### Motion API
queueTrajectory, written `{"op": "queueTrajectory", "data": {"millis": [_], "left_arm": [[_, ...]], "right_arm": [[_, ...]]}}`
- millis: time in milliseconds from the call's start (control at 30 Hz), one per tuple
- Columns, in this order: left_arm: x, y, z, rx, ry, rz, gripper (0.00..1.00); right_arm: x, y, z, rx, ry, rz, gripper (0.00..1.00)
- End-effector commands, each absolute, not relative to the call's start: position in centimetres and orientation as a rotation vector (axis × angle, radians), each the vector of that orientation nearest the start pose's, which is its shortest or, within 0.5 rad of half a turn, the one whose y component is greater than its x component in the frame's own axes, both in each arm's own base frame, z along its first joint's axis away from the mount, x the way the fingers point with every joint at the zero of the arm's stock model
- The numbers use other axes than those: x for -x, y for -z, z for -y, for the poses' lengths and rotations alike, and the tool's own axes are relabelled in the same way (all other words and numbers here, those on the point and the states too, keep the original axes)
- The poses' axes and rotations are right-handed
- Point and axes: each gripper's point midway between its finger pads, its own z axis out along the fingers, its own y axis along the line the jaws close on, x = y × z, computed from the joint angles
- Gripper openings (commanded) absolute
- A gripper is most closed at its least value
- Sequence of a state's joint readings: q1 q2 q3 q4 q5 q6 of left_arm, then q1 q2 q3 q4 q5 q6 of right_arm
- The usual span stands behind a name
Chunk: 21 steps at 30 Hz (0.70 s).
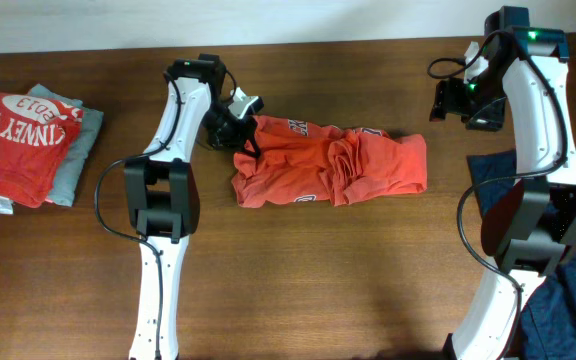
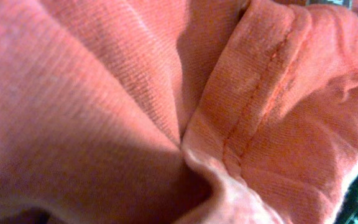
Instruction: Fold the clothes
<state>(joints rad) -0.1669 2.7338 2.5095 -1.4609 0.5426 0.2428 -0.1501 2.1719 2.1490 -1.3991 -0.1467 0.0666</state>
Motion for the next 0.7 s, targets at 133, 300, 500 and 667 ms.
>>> {"op": "queueTrajectory", "data": {"millis": [133,300,500,667], "left_arm": [[-46.3,2.8,8.5,-0.363,0.64,-3.255,0.01],[-47.4,1.0,4.1,-0.255,0.629,-3.219,0.01],[-49.0,-2.9,0.5,-0.182,0.555,-3.139,0.01],[-51.3,-8.4,3.0,-0.253,0.619,-2.942,0.01]], "right_arm": [[-45.2,-16.2,4.6,-0.286,-0.183,-2.92,0.76],[-45.2,-16.2,4.6,-0.286,-0.182,-2.919,0.77],[-45.2,-16.2,4.6,-0.287,-0.184,-2.92,0.77],[-45.1,-15.8,4.4,-0.287,-0.195,-2.933,0.77]]}}
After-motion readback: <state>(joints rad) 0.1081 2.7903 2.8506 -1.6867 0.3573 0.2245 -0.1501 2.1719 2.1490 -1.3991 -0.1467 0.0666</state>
